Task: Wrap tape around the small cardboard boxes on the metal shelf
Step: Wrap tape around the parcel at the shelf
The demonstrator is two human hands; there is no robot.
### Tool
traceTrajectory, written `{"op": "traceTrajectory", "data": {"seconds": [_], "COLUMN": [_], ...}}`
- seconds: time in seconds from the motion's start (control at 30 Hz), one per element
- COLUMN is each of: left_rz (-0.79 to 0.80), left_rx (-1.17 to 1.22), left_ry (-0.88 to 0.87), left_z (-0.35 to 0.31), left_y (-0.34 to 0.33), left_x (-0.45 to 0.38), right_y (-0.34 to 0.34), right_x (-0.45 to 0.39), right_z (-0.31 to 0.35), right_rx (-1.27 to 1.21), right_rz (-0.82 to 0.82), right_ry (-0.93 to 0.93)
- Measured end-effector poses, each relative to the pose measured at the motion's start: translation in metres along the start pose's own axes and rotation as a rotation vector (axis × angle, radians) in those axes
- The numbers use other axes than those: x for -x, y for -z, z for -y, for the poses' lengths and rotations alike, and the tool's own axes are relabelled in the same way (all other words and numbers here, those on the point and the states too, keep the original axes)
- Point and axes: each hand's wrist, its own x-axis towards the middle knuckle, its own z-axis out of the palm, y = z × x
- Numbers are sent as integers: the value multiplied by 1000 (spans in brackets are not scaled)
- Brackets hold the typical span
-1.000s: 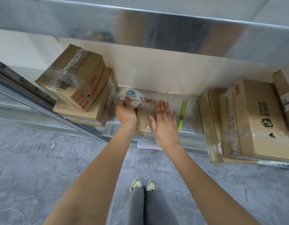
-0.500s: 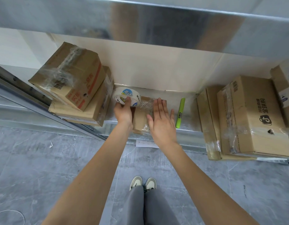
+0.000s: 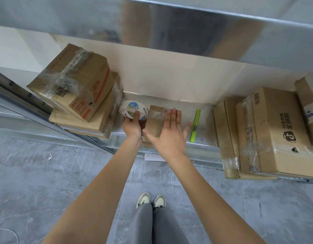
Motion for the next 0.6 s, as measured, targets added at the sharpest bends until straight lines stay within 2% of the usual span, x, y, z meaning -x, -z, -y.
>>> {"op": "traceTrajectory", "data": {"seconds": [0.17, 0.33, 0.6], "left_rz": [63, 116, 162], "left_rx": [24, 78, 6], "left_ry": [12, 20, 18], "left_z": [-1, -5, -3], "left_y": [4, 6, 12], "left_x": [-2, -3, -6], "right_y": [-7, -9, -16], "right_x": [5, 0, 0], "right_z": [8, 22, 30], "right_rx": [-41, 52, 73], "right_rz": [-19, -10, -13], "right_ry": [-20, 93, 91]}}
